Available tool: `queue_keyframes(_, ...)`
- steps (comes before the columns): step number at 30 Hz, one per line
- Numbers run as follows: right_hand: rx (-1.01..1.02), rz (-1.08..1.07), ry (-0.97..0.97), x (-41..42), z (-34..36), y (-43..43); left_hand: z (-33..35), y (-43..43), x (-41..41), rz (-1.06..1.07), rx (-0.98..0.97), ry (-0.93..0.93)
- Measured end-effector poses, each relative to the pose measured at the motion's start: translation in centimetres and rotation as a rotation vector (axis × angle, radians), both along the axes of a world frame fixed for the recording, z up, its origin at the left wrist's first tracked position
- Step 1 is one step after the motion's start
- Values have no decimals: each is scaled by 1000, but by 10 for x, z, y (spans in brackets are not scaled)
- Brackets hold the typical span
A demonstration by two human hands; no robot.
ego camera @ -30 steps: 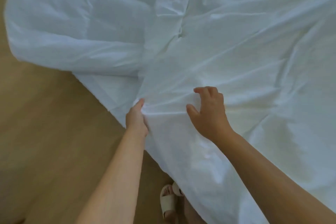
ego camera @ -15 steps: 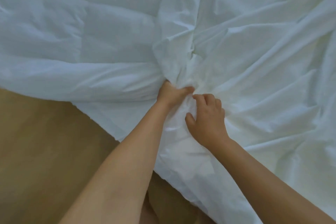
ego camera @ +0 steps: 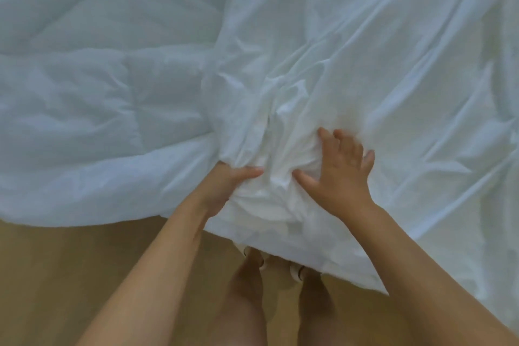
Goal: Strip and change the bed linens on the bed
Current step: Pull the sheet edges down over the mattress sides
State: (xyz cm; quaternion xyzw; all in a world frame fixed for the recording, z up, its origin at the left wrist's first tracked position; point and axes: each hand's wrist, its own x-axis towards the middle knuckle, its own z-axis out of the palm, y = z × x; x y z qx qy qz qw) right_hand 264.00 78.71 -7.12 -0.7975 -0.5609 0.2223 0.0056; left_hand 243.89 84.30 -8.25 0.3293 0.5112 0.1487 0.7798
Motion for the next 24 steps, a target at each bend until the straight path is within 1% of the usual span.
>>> queue_keyframes(2, -38, 44, -14, -6, -6, 4, -4, 15, 20, -166, 87, 31)
queue_keyframes(4, -47, 80, -25, -10, -11, 6, -5, 27, 46, -244, 177, 88)
queue_keyframes(5, -53, 87, -30, -9, -13, 7, -10, 32, 58, -240, 221, 176)
queue_keyframes(6, -61, 91, -39, -7, -15, 8, -15, 35, 69, -213, 286, 335)
queue_keyframes(7, -68, 97, -55, -6, -17, 8, -20, 36, 78, -152, 351, 519)
queue_keyframes(8, -75, 107, -78, -3, -19, 8, -23, 35, 84, -51, 389, 614)
queue_keyframes(9, -80, 118, -99, -1, -22, 7, -27, 34, 88, 54, 356, 567)
queue_keyframes(10, -83, 126, -109, 2, -26, 7, -28, 34, 92, 150, 268, 418)
queue_keyframes(12, -95, 118, -79, 8, -33, 6, -28, 33, 99, 219, 77, 120)
queue_keyframes(14, -83, 82, -6, 16, -37, 7, -25, 35, 106, 253, -15, -14)
queue_keyframes(16, -43, 29, 86, 25, -39, 7, -17, 40, 112, 233, -26, -48)
queue_keyframes(17, -20, 11, 120, 29, -40, 8, -11, 44, 114, 186, 13, -30)
queue_keyframes(19, -16, 8, 127, 36, -41, 6, 0, 49, 115, 69, 98, 9)
queue_keyframes(20, -30, 17, 113, 39, -41, 3, 5, 48, 113, 46, 120, 17)
queue_keyframes(21, -45, 28, 99, 39, -41, 0, 9, 46, 107, 76, 136, 22)
queue_keyframes(22, -62, 36, 90, 40, -40, -3, 13, 43, 102, 161, 143, 19)
queue_keyframes(24, -109, 61, 81, 39, -40, -8, 15, 40, 90, 407, 109, -49)
